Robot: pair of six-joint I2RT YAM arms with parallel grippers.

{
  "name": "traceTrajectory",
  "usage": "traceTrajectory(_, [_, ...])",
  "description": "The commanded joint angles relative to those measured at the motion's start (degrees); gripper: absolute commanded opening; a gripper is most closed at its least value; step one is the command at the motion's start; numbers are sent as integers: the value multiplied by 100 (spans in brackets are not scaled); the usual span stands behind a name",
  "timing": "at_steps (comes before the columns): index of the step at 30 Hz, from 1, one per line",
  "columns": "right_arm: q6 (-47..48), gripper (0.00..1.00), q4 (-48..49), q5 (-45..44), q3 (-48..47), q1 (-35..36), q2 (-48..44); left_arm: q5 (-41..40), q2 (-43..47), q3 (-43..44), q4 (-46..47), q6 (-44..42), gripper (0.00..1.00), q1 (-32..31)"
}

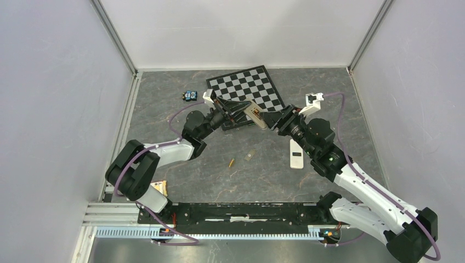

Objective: Load the batteries into the remote control

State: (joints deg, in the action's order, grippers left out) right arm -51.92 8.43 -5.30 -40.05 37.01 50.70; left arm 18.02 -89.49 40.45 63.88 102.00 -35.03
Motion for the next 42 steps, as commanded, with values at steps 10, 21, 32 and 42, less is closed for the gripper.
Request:
traceTrajectory(10, [2488,62,-280,1173,-123,124,648,-310,974,-153,-3233,-3523,2,996])
traceTrajectory(21, [5177,63,489,1950,236,2224,2284,-1584,2970,-98,-6543,-5525,2,1763])
traceTrajectory(32, [6801,80,400,1993,-1237,3629,4371,-1633,3623,397,-7760,-5853,2,2500])
traceTrajectory(42, [7019,67,-273,2395,-2668,3659,5724,-1072,3537,650,-7921,-5899,2,3158])
